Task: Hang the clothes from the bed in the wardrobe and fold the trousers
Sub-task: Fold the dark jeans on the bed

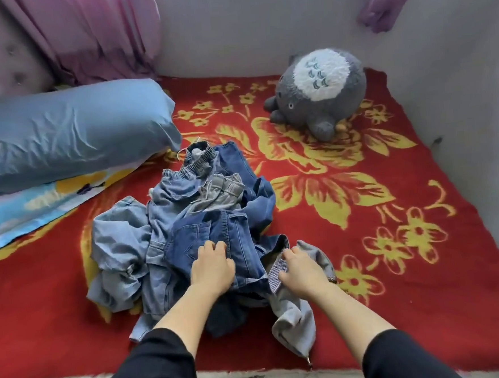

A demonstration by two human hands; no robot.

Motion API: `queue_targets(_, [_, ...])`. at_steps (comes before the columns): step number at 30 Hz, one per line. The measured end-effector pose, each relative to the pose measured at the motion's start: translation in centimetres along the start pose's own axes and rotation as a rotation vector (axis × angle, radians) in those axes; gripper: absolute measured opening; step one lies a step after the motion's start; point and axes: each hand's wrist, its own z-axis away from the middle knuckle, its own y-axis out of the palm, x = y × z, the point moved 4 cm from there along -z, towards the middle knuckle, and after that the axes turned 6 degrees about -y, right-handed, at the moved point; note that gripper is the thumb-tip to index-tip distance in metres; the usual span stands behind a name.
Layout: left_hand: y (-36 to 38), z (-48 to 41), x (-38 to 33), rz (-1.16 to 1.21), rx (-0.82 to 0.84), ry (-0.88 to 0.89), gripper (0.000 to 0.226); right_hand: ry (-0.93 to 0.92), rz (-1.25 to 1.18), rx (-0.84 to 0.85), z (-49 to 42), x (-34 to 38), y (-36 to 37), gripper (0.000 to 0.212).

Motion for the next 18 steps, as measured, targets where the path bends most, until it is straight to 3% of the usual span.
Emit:
queue_targets(3, [1.5,-4.5,-1.0,0.022,0.003,0.011,0.04,0.021,0.015,0.067,-4.6,-1.2,1.8,0.029])
queue_targets(8, [2.7,-10.5,-1.8,-0.063,-0.04,0.032,0.057,0.08,0.031,0.056,-10.3,-3.3,4.4,0.057])
queue_targets(12, [3.2,-14.4,-0.8,-0.109,0.074,0.005,0.079,0.123,0.082,0.079,-13.4,-4.4,6.3,0.069])
queue_targets(15, [3.6,-15.8,0.1,-0.059,0.197,-0.035,0.089,0.178,0.214,0.064,-14.9,-5.1,6.9,0.07])
queue_targets(18, [3.9,-16.0,0.7,-0.045,0.243,-0.074,0.082,0.205,0.301,0.102,-15.6,-5.7,7.1,0.048])
